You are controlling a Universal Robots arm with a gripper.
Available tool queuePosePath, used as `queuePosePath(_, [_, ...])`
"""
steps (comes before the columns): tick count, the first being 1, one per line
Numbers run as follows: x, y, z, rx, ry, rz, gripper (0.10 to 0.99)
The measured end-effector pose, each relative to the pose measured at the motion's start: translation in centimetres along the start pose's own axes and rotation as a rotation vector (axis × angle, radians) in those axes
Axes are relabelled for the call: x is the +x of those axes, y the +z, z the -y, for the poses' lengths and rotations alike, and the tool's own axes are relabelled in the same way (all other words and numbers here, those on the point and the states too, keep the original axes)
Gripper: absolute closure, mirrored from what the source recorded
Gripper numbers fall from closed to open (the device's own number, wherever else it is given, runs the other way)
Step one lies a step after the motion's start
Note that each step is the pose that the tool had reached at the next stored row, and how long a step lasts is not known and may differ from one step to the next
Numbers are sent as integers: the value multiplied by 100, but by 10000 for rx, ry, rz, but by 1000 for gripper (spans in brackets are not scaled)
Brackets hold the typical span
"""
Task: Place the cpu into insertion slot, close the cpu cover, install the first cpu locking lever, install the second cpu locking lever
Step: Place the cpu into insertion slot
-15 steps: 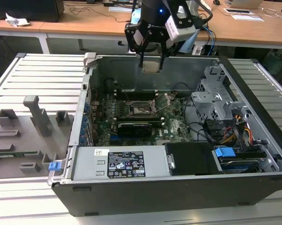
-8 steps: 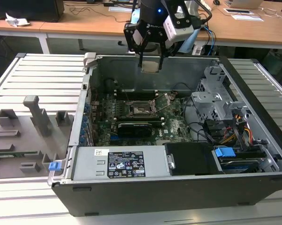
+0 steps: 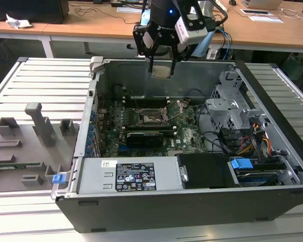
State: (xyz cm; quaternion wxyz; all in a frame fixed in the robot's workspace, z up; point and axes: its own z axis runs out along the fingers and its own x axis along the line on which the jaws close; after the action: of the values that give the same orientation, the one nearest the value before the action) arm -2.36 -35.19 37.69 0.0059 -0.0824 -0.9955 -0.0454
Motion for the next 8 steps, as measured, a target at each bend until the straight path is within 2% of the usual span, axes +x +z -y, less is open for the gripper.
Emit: queuePosePath(8, [2,0,0,-4,206,18,557])
